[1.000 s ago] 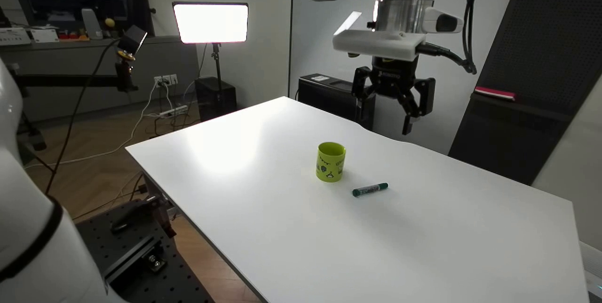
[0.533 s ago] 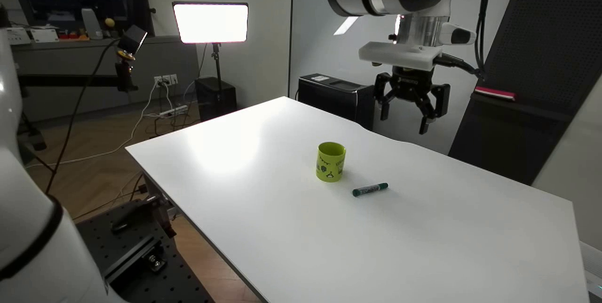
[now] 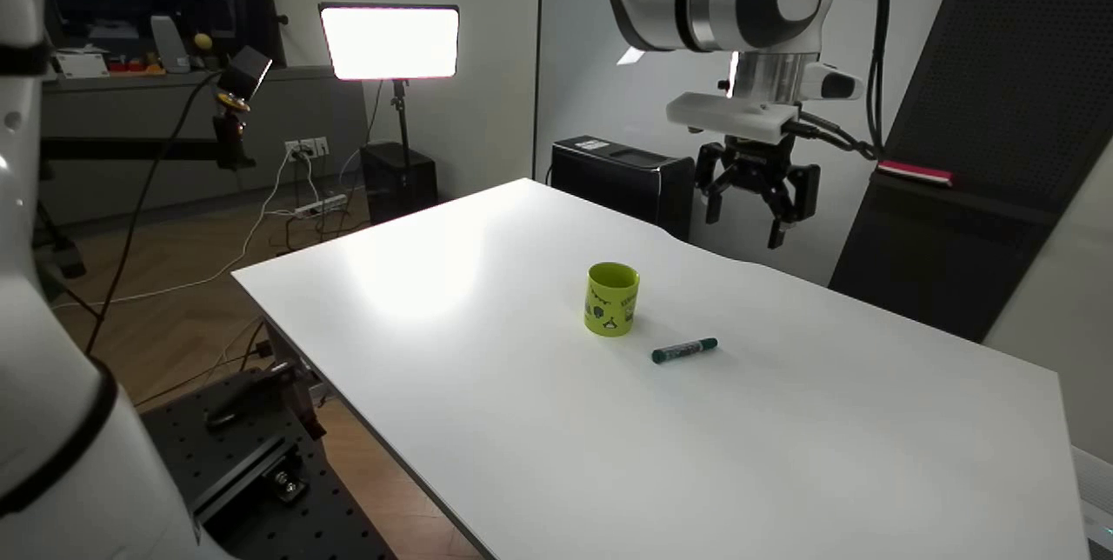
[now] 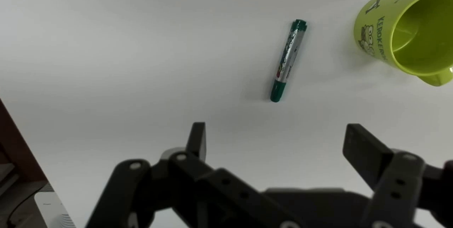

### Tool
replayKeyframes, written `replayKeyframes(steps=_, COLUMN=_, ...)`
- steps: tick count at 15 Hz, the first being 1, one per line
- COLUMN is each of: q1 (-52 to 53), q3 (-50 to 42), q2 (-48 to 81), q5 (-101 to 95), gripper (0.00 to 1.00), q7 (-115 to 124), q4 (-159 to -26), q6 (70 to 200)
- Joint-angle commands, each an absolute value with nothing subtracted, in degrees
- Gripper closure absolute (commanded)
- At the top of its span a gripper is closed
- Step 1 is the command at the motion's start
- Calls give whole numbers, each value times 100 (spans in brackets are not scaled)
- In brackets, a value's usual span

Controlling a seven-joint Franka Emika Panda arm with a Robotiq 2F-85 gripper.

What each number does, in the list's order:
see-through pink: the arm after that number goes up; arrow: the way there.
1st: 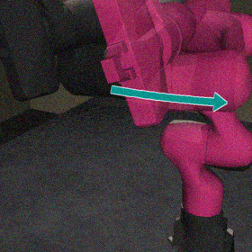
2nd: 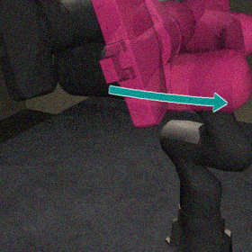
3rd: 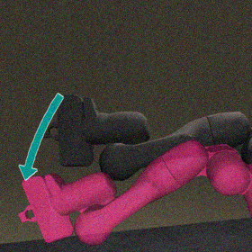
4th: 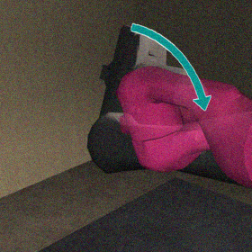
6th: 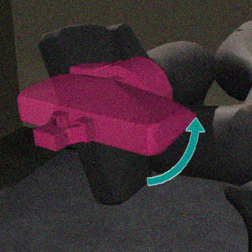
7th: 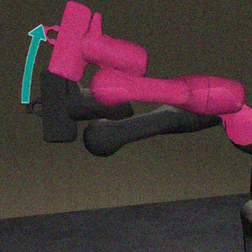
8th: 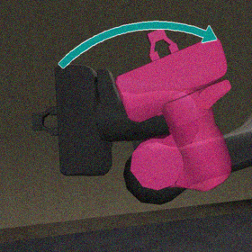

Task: Take the marker off of the table and place it in the green cup

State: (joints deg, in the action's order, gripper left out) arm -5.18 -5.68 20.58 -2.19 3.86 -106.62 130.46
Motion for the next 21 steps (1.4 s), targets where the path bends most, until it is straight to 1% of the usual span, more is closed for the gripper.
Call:
replayKeyframes(steps=1, q1=-389, q3=-578, q2=2252, q5=-185, gripper=0, q7=854, q4=-10493, q6=13020)
replayKeyframes(steps=11, q1=-296, q3=-569, q2=2555, q5=-171, gripper=0, q7=981, q4=-10670, q6=13437)
replayKeyframes(steps=21, q1=-302, q3=-571, q2=2601, q5=-206, gripper=0, q7=882, q4=-10684, q6=13409)
